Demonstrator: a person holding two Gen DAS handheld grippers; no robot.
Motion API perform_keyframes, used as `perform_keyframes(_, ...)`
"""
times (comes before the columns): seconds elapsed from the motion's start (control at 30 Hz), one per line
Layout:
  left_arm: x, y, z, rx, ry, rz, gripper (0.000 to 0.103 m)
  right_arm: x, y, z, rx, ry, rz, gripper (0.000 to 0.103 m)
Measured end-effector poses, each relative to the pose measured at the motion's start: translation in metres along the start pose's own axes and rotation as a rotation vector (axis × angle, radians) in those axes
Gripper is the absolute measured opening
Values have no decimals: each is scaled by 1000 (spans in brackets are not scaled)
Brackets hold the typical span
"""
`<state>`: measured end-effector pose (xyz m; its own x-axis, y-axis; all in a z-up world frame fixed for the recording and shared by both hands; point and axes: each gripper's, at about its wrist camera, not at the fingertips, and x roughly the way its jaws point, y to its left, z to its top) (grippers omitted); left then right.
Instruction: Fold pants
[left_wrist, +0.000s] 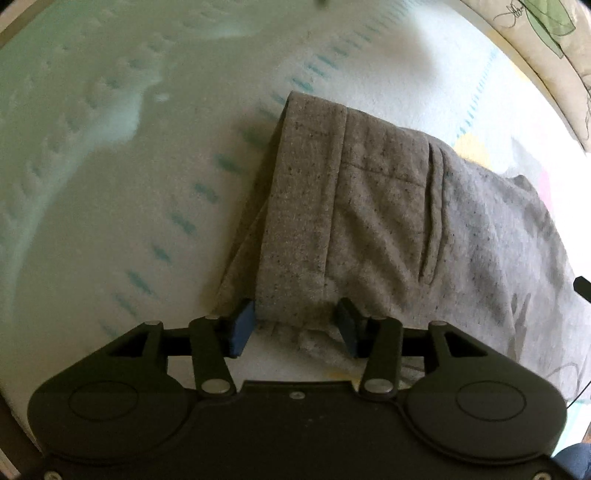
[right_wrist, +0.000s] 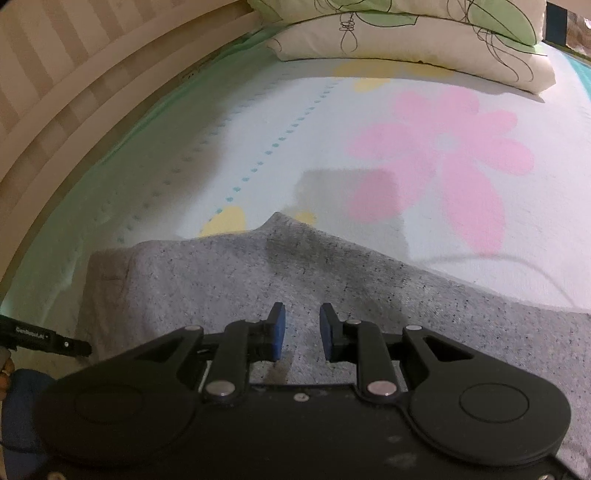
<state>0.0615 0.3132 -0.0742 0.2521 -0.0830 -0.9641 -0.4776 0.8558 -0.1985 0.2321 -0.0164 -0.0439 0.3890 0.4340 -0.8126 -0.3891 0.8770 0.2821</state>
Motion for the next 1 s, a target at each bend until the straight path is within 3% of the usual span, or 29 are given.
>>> perform_keyframes(0.1,1,-1,0,-28,-9,6,56,3,2,0,-8,10,2,23)
perform_keyframes(0.13,-2,-1,-1,-32,-29,10,49,4,3,-1,-12,12,3,23)
perform_keyframes(0.17,-6,-2,-4,-25,-62,10,26,4,3,-1,-19,14,4,23)
perform_keyframes(0.2,-8,-4,-4,-13,-86,-8,14,5,3,-1,-22,15,4,23)
perform_keyframes(0.23,-12,-6,-5,0,-100,-21,11,5,3,-1,-23,16,8,23)
perform_keyframes(0.37,-30,-25,-15,130,-173,84,10,11,-3,7,-7,30,34,23)
perform_keyframes(0.43,-38,-24,-16,147,-190,106,10,16,-5,14,-6,33,29,23)
perform_keyframes(0.6,-35,-7,-12,113,-146,112,12,33,-12,42,11,35,30,24)
perform_keyframes(0.77,-29,-26,-19,202,-163,197,17,59,-19,72,72,46,47,25)
perform_keyframes(0.9,-57,-48,-30,241,-286,262,26,78,-14,90,75,45,76,26)
perform_keyframes(1.0,-73,-68,-37,255,-388,317,26,90,-7,100,64,52,98,26)
